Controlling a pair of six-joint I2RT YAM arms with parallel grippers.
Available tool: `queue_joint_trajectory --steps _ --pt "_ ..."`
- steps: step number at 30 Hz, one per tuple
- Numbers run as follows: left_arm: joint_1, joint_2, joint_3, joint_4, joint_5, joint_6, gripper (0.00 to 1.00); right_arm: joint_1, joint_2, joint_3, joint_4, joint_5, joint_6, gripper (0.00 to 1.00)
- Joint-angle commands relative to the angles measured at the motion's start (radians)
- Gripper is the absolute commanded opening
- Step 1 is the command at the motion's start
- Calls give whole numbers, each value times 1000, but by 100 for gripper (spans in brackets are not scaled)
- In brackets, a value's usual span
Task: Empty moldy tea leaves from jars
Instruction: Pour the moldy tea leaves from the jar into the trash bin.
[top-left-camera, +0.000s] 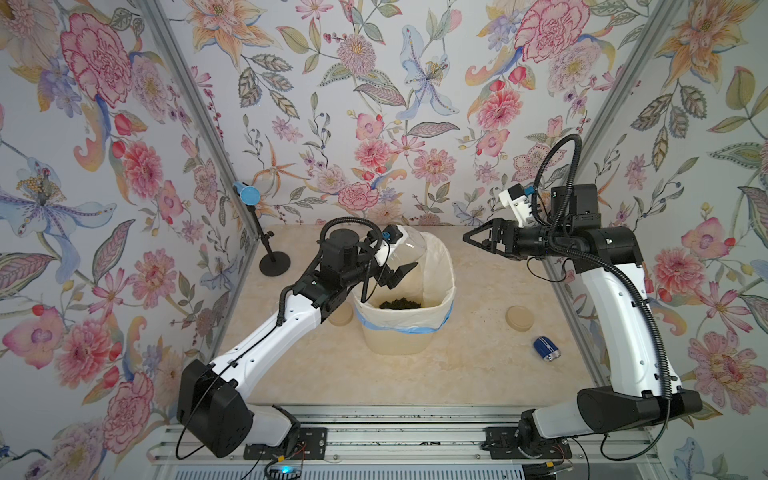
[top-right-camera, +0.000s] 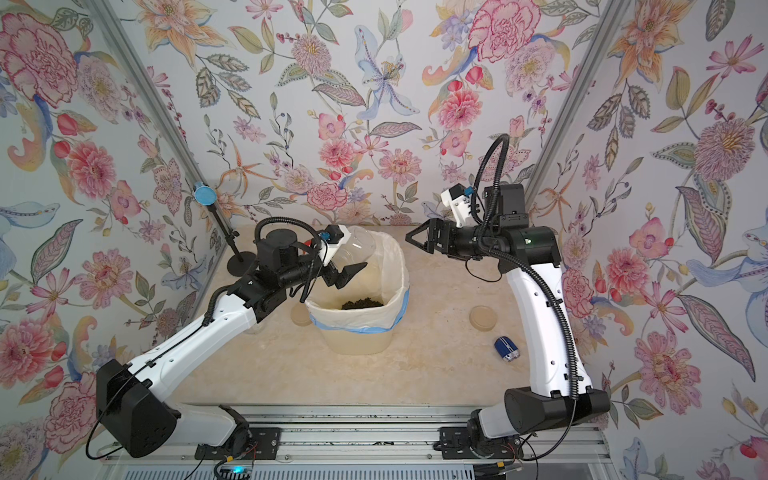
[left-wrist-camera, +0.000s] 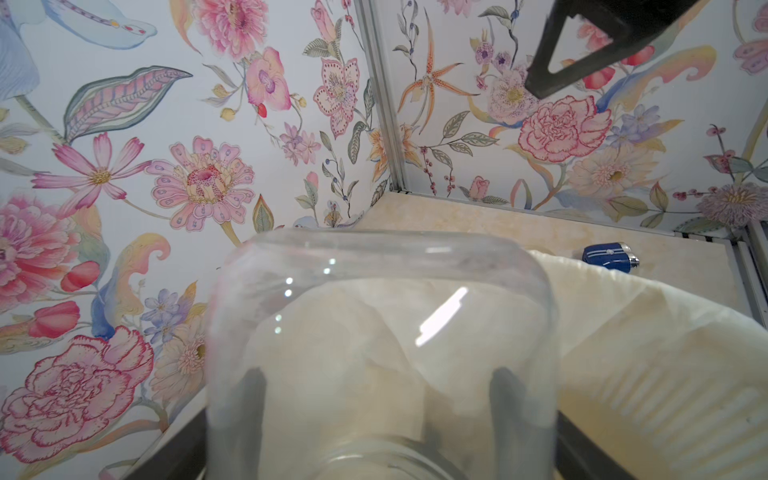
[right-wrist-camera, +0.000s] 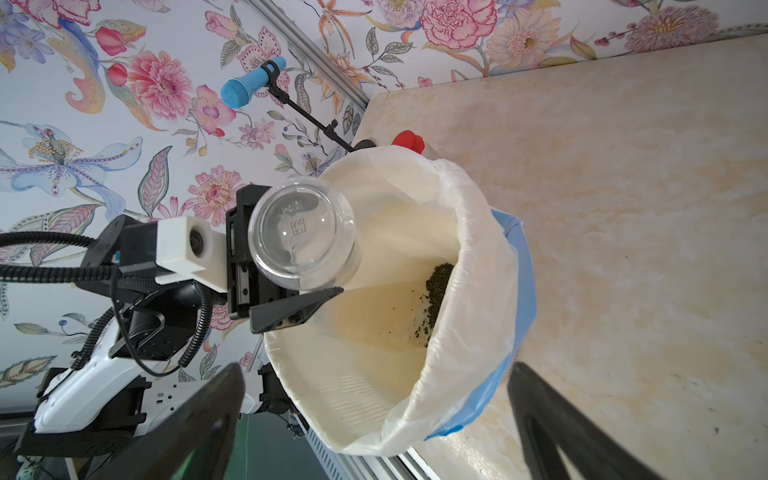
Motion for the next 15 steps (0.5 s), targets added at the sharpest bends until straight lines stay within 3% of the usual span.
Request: queue_joint_trajectory --steps 1,3,6,8,9,11,13,15 --pt "-142 40 168 -140 -146 208 45 -4 -22 -14 13 -29 -15 100" --pt "-102 34 139 -77 -56 125 45 0 -20 -14 15 -35 -17 100" --pt "-95 38 157 -113 -121 140 45 5 -19 -13 18 -34 -17 100" --pt "-28 18 131 -45 30 19 45 3 -22 -19 17 -32 -18 100" --pt "-9 -13 84 33 45 -36 44 4 -22 -20 18 -30 -19 100" --pt "-76 -4 129 -76 -103 97 45 3 -22 -23 18 -33 -20 100" --pt "-22 19 169 -83 28 -4 44 6 -22 -25 23 -37 -18 100" --pt "21 -24 81 91 110 -142 45 10 -22 -31 36 -34 -14 100"
